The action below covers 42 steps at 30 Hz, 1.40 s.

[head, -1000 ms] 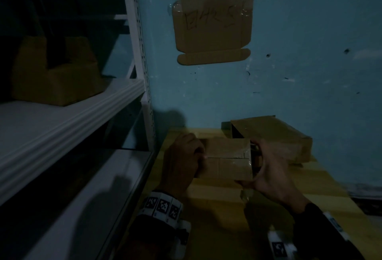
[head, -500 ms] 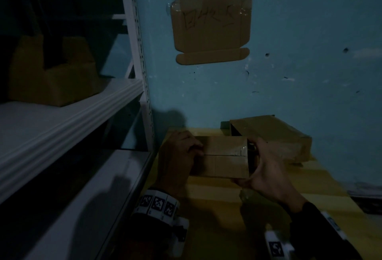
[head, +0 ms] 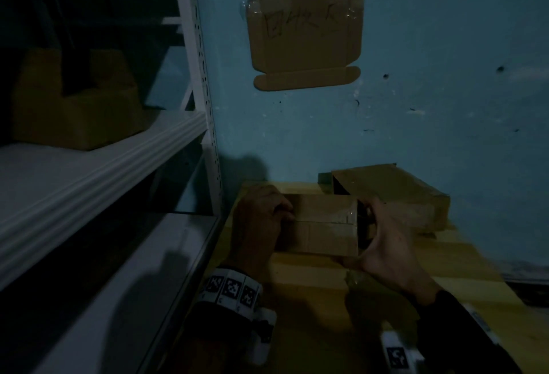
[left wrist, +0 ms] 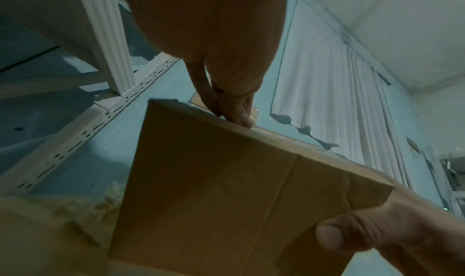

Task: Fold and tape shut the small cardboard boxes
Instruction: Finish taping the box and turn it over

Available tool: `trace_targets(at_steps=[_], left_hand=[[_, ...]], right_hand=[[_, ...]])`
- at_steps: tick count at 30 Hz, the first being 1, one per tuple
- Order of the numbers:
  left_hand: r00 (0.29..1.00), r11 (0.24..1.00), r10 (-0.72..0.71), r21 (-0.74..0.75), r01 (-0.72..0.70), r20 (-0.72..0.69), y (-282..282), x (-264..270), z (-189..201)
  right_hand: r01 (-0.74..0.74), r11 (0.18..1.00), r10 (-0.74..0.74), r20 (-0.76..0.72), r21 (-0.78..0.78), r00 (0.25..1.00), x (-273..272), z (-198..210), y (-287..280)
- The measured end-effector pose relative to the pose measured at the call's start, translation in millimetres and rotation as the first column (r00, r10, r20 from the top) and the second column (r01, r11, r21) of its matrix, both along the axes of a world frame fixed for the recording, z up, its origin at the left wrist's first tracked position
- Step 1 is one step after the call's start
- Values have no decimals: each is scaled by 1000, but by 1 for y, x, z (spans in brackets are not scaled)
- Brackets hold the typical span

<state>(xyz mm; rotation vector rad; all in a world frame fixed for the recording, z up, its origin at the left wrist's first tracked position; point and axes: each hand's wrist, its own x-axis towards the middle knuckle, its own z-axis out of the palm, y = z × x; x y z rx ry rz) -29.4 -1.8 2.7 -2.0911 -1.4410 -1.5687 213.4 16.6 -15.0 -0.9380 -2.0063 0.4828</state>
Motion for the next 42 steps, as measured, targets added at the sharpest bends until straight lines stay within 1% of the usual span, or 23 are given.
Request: trace_targets(at_steps=[3,5,6,8,12,15,22,27,31,34,39,42], left_hand=[[1000,1000,18,16,-17,-15,1,1,2],[999,999,29,18,-28,-29,2,2,1],[999,1000,24,13,-24,-26,2,2,0],[1000,1000,8,13,-8,-18,3,2,-1],[999,999,11,39,-10,-40,6,2,-2],[999,999,-2,43,3,-39,7,2,-2],[999,1000,-26,15,26,-40,11,3,-4],[997,999,-35,-5,35,-73,11,3,-4],[992,998,-51,-50,45,-117,13,0,-3],[984,993,-37,-114,17,-173,7,0,-1],[949,983,23,-168,-79,-314,-4,6,5],[915,981,69,-141,-134,-397,-9,11,12]], right_hand=[[-5,999,3,-39,-34,999,-1,1,-1],[-50,997,44,-85,-59,995,-1,1,-4],[-62,996,57,-83,-61,995,-2,2,-5],[-35,999,33,-51,-34,998,-1,1,-5],[3,998,-5,-29,-59,1000,-2,1,-4],[18,999,-18,-13,-29,1000,-1,0,-5],[27,998,-28,-17,-52,999,-1,-3,-3],[30,994,-32,-13,-107,999,0,-5,-2],[24,992,-29,-39,-121,999,-1,-8,-3],[13,993,-18,-37,-121,999,-2,-8,-4],[-20,990,10,-71,-137,997,-3,-7,-4],[12,991,-22,-70,-136,997,-2,-6,-2]])
